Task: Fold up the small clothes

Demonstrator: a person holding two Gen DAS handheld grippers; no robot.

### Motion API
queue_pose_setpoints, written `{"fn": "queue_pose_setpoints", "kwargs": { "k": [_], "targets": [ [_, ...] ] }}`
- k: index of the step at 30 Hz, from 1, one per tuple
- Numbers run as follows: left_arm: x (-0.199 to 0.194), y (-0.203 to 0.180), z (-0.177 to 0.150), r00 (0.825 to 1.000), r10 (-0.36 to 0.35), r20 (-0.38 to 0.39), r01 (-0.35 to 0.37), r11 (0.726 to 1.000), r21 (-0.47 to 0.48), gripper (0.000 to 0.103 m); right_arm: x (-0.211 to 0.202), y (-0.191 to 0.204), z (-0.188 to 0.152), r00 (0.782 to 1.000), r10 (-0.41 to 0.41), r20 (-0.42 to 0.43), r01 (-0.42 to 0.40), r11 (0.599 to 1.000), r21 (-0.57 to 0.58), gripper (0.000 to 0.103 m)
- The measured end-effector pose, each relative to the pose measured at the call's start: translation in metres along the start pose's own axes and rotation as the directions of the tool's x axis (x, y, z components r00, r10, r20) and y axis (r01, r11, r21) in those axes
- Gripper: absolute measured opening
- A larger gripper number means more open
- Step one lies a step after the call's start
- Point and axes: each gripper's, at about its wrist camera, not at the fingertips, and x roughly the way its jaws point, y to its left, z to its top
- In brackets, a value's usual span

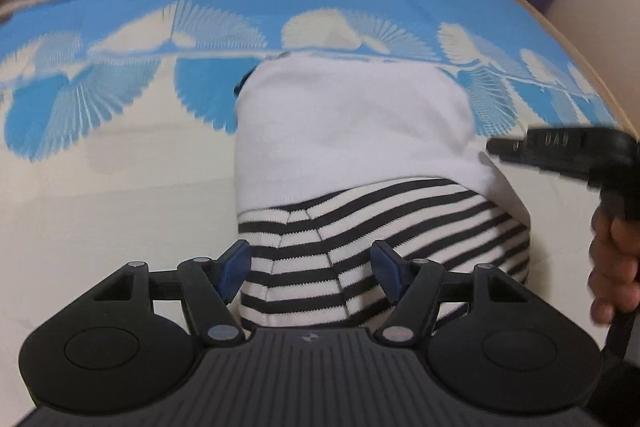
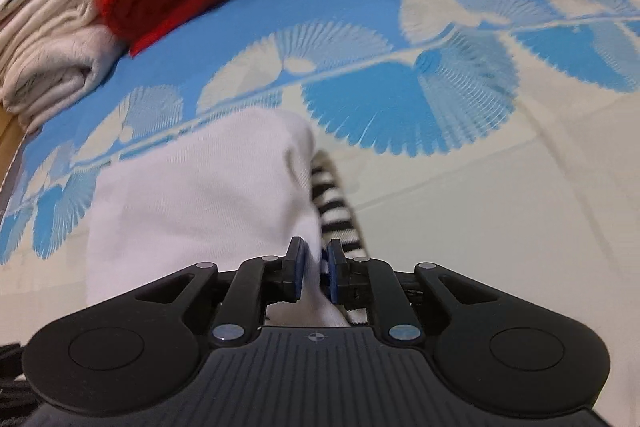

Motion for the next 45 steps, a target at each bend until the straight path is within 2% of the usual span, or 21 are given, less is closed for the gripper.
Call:
{"fn": "queue_pose_setpoints", "kwargs": {
  "k": [2, 4, 6, 7, 8, 10, 12, 13, 15, 18, 22, 25, 27, 29, 32, 35, 36, 38, 39, 43, 45],
  "targets": [
    [-0.003, -0.004, -0.002, 1.000, 0.007, 0.005, -0.007, 1.000, 0.027, 0.071, -0.015, 0.002, 0.001, 0.998, 0.030, 0.056, -0.030, 1.000, -0.007, 0.016],
    [0.007, -0.005, -0.006, 0.999, 0.014, -0.039, -0.013, 1.000, 0.020, 0.071, -0.028, 0.006, -0.002, 0.992, 0.076, 0.101, -0.073, 0.997, -0.036, 0.017],
    [0.023, -0.008, -0.014, 0.994, 0.036, -0.100, -0.036, 0.999, 0.007, 0.073, -0.029, 0.014, -0.010, 0.989, 0.132, 0.073, -0.124, 0.987, -0.098, 0.020],
    [0.026, -0.009, -0.018, 0.993, 0.050, -0.105, -0.050, 0.999, 0.000, 0.078, -0.023, 0.019, -0.015, 0.989, 0.149, 0.016, -0.146, 0.979, -0.143, 0.023],
    [0.026, -0.011, -0.021, 0.993, 0.066, -0.098, -0.067, 0.998, -0.006, 0.079, -0.016, 0.021, -0.020, 0.991, 0.130, -0.039, -0.135, 0.974, -0.184, 0.024],
    [0.020, -0.013, -0.025, 0.993, 0.090, -0.076, -0.091, 0.996, -0.016, 0.082, 0.004, 0.020, -0.033, 0.989, -0.012, -0.151, -0.030, 0.961, -0.274, 0.024],
    [0.011, -0.016, -0.029, 0.993, 0.108, -0.056, -0.110, 0.994, -0.019, 0.082, 0.017, 0.005, -0.041, 0.964, -0.144, -0.224, 0.075, 0.954, -0.291, 0.025],
    [0.005, -0.017, -0.029, 0.991, 0.127, -0.041, -0.128, 0.992, -0.016, 0.083, 0.018, -0.005, -0.039, 0.955, -0.178, -0.238, 0.112, 0.958, -0.265, 0.031],
    [-0.013, -0.023, -0.029, 0.984, 0.175, 0.021, -0.175, 0.985, 0.001, 0.084, 0.009, -0.015, -0.034, 0.958, -0.199, -0.207, 0.149, 0.960, -0.237, 0.034],
    [-0.050, -0.035, -0.027, 0.964, 0.224, 0.143, -0.230, 0.973, 0.026, 0.086, -0.022, -0.019, -0.028, 0.975, -0.201, -0.098, 0.174, 0.956, -0.237, 0.035],
    [-0.101, -0.048, -0.035, 0.940, 0.214, 0.264, -0.222, 0.975, -0.001, 0.103, -0.081, -0.012, -0.027, 0.987, -0.138, 0.080, 0.154, 0.957, -0.247, 0.043],
    [-0.134, -0.060, -0.053, 0.924, 0.191, 0.333, -0.205, 0.979, 0.007, 0.102, -0.128, -0.007, -0.033, 0.976, -0.071, 0.208, 0.118, 0.968, -0.222, 0.058],
    [-0.151, -0.071, -0.072, 0.917, 0.144, 0.373, -0.171, 0.984, 0.040, 0.103, -0.158, -0.007, -0.043, 0.963, -0.044, 0.265, 0.104, 0.971, -0.215, 0.065],
    [-0.163, -0.080, -0.093, 0.916, 0.138, 0.375, -0.165, 0.985, 0.041, 0.103, -0.180, -0.008, -0.054, 0.953, -0.030, 0.302, 0.099, 0.971, -0.216, 0.078],
    [-0.175, -0.079, -0.120, 0.918, 0.140, 0.370, -0.137, 0.990, -0.035, 0.102, -0.202, -0.012, -0.078, 0.949, -0.005, 0.315, 0.083, 0.968, -0.235, 0.092],
    [-0.176, -0.077, -0.149, 0.918, 0.152, 0.367, -0.136, 0.988, -0.071, 0.102, -0.203, -0.018, -0.110, 0.953, 0.011, 0.302, 0.074, 0.961, -0.266, 0.094],
    [-0.171, -0.076, -0.157, 0.925, 0.149, 0.349, -0.137, 0.989, -0.059, 0.102, -0.201, -0.019, -0.120, 0.954, -0.002, 0.300, 0.084, 0.961, -0.262, 0.094],
    [-0.156, -0.076, -0.159, 0.955, 0.148, 0.259, -0.143, 0.989, -0.035, 0.102, -0.199, -0.016, -0.134, 0.966, -0.010, 0.259, 0.077, 0.966, -0.248, 0.094],
    [-0.151, -0.073, -0.158, 0.961, 0.137, 0.240, -0.130, 0.991, -0.043, 0.102, -0.197, -0.013, -0.136, 0.965, -0.004, 0.262, 0.075, 0.963, -0.259, 0.094],
    [-0.138, -0.071, -0.152, 0.941, 0.215, 0.263, -0.208, 0.977, -0.056, 0.102, -0.191, 0.003, -0.145, 0.956, -0.049, 0.289, 0.151, 0.927, -0.343, 0.094],
    [-0.129, -0.066, -0.149, 0.950, 0.216, 0.226, -0.200, 0.976, -0.092, 0.102, -0.188, 0.003, -0.145, 0.961, -0.053, 0.273, 0.148, 0.928, -0.342, 0.094]
  ]
}}
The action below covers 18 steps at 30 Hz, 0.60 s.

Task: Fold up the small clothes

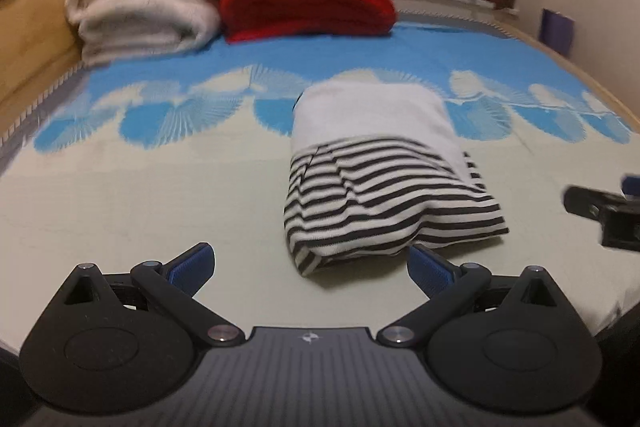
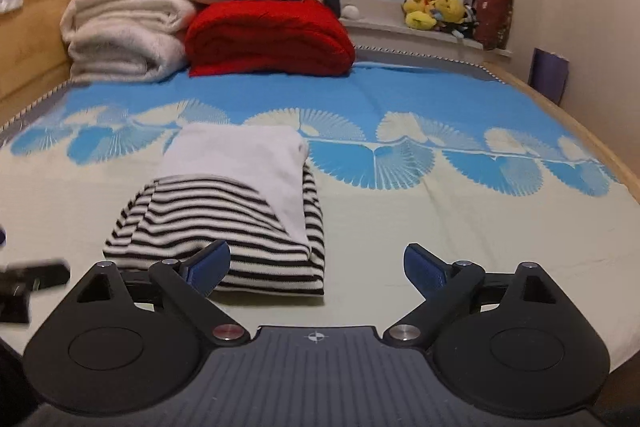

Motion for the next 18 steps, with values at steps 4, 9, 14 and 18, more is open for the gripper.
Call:
{"fn": "queue_pose_setpoints", "kwargs": {
  "k": [4, 9, 14, 18],
  "targets": [
    [0.017, 0.011, 0.003, 0.995, -0.040, -0.091, 0.030, 0.993, -0.118, 0.102, 0.008, -0.004, -0.003, 0.999, -0.003, -0.054, 0.005, 0.999, 0.044, 0.094],
    [0.023, 0.004, 0.002, 0.994, -0.026, -0.109, 0.013, 0.993, -0.114, 0.102, 0.018, -0.001, -0.006, 0.996, 0.003, -0.093, 0.002, 0.998, 0.056, 0.094],
    [0.026, -0.001, 0.002, 0.994, -0.017, -0.108, 0.006, 0.995, -0.101, 0.102, 0.022, 0.006, -0.006, 0.994, 0.022, -0.106, -0.016, 0.998, 0.057, 0.094],
    [0.026, -0.001, 0.002, 0.995, -0.024, -0.102, 0.013, 0.994, -0.106, 0.102, 0.023, 0.013, -0.005, 0.994, 0.037, -0.106, -0.034, 0.999, 0.038, 0.094]
  ]
}}
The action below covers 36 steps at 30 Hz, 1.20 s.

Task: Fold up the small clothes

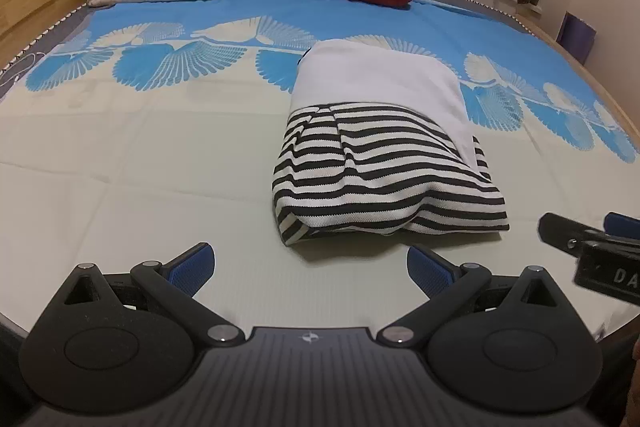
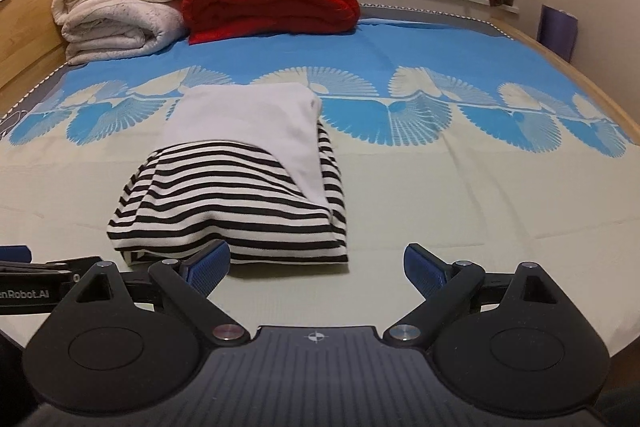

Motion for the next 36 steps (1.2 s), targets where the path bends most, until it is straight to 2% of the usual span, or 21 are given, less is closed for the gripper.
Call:
{"fn": "queue_pose_setpoints", "kwargs": {
  "k": [11, 36],
  "targets": [
    [-0.001, 0.001, 0.002, 1.000, -0.011, 0.012, 0.011, 1.000, 0.006, 0.102, 0.001, 0.018, 0.003, 1.000, 0.022, 0.014, -0.022, 0.999, -0.035, 0.094],
    [-0.001, -0.004, 0.000, 0.999, -0.037, 0.022, 0.037, 0.999, 0.025, 0.102, 0.001, 0.021, 0.002, 0.999, 0.024, 0.021, -0.023, 0.999, -0.045, 0.094]
  ]
}}
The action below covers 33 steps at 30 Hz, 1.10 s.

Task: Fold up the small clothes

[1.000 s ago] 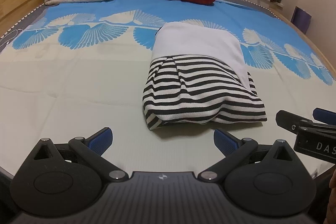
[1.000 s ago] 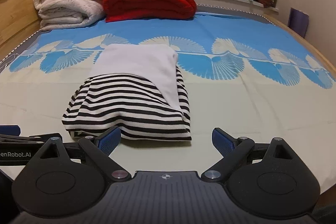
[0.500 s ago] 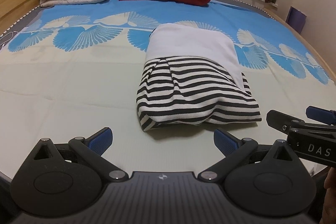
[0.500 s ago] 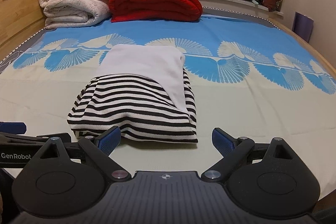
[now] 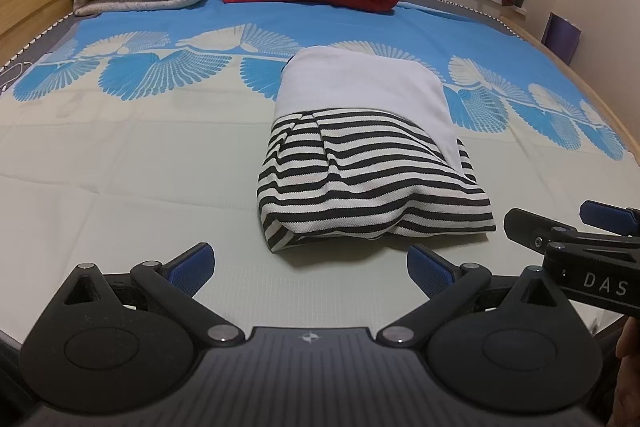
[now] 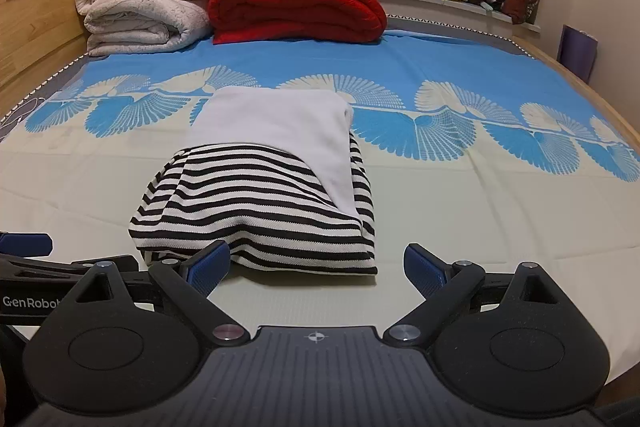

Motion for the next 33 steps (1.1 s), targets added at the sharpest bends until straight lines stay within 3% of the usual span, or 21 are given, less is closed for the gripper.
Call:
{"fn": "queue_pose_setpoints", "kwargs": {
  "k": [33],
  "targets": [
    [0.0020, -0.0008, 0.0006, 1.000, -0.007, 0.000, 0.007, 1.000, 0.006, 0.102, 0.0016, -0.0009, 0.0003, 1.000, -0.004, -0.007, 0.004, 1.000, 0.012, 0.094]
  ]
}}
